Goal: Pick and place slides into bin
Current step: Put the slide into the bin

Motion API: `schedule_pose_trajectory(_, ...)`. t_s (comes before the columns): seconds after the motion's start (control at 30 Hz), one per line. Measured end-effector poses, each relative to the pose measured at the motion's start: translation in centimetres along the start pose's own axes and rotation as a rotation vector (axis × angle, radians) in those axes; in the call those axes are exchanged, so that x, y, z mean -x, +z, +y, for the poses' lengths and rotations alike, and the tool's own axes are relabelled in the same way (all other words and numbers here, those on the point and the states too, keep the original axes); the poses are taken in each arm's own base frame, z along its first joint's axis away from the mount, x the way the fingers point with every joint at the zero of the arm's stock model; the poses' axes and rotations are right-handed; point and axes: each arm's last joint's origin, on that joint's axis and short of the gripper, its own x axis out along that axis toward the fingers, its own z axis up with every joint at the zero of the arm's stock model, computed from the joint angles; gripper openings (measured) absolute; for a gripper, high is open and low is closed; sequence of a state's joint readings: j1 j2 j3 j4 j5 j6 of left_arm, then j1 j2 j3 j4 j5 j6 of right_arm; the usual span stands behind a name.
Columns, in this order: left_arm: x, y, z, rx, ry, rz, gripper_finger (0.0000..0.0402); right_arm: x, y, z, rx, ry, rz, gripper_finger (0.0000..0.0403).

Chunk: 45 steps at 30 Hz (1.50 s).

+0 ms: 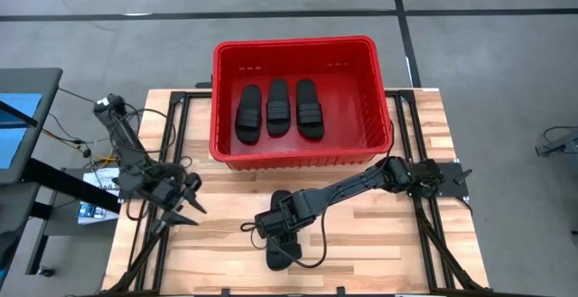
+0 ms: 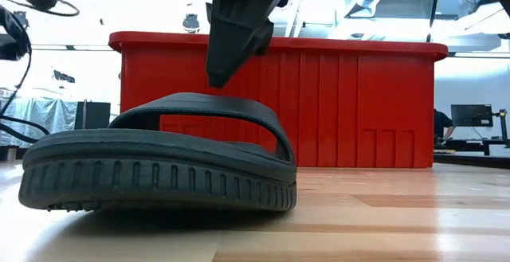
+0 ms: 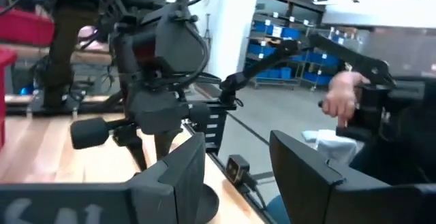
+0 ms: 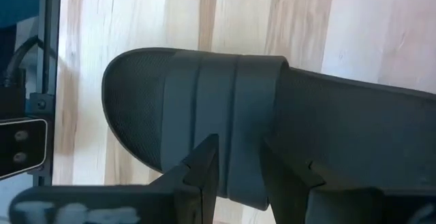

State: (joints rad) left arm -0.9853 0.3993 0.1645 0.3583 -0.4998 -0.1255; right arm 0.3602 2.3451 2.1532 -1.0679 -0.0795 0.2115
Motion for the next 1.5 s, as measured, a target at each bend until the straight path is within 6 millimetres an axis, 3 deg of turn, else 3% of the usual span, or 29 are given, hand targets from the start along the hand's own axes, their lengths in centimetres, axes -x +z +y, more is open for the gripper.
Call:
schedule_pose_trajectory(0.33,2.9,-3.4,1.1,-0.038,0.083,-0.007,0.0156,-0.1,-0.3,1.2,0.025,0.009,0.005,0.0098)
schedule_pose_trajectory(1.17,3.5,-4.0,1.2,-0.076,0.065,0.040,0.0156,0.0,0.0,-1.2,-0.016,0.010,0.025,0.0098)
schedule_pose_trajectory(1.5,3.5,-4.0,1.2,-0.074,0.065,0.040,0.0156,-2.5,-0.9,-1.5,-0.026,0.079,0.040,0.0098)
